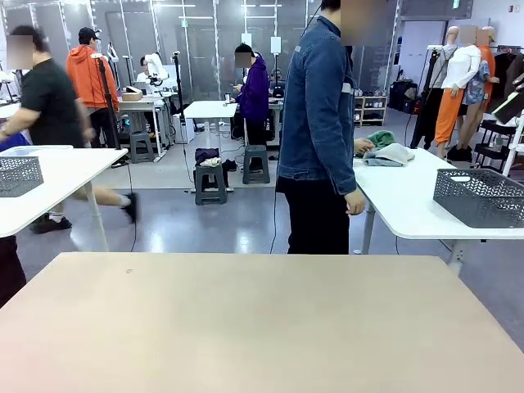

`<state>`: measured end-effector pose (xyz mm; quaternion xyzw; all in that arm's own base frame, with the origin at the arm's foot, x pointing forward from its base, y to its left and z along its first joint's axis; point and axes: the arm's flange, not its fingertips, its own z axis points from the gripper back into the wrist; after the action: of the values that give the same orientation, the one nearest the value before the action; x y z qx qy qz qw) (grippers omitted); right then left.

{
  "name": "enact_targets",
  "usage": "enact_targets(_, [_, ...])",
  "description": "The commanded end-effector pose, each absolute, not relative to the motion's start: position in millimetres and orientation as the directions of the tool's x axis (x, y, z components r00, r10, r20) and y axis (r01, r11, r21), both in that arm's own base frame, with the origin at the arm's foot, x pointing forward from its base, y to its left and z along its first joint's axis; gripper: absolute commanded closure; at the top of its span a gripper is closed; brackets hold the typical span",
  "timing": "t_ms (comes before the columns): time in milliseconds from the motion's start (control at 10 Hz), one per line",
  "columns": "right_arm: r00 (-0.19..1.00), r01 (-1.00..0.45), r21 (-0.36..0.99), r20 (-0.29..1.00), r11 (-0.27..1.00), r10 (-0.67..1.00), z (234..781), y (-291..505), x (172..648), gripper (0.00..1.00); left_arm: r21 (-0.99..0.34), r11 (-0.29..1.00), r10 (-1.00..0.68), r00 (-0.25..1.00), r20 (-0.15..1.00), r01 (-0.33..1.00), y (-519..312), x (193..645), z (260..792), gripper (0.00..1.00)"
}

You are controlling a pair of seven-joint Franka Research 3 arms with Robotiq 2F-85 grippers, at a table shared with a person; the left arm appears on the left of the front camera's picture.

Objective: Fold the towels and place them in the basket.
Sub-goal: When a person lays out a Towel with hook on the table, fold it in half twice.

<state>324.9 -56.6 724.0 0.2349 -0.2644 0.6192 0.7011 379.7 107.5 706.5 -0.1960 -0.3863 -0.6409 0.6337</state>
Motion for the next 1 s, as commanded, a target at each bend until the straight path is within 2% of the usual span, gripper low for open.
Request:
enact_targets(0, [0.094, -0.992, -0.001, 0.666, 0.127, 0.740, 723.1, -54.4, 323.5, 0.00, 0.260, 0.102, -0.659, -0.131, 0.741, 0.960, 105.0, 377.5, 707.9, 0.00])
enact_targets(900, [0.094, -0.992, -0.001, 0.666, 0.127, 0.740, 723.1, -54.4, 323.5, 0.00, 0.260, 0.102, -0.659, -0.131, 0.741, 0.960, 105.0, 377.5, 707.9, 0.00])
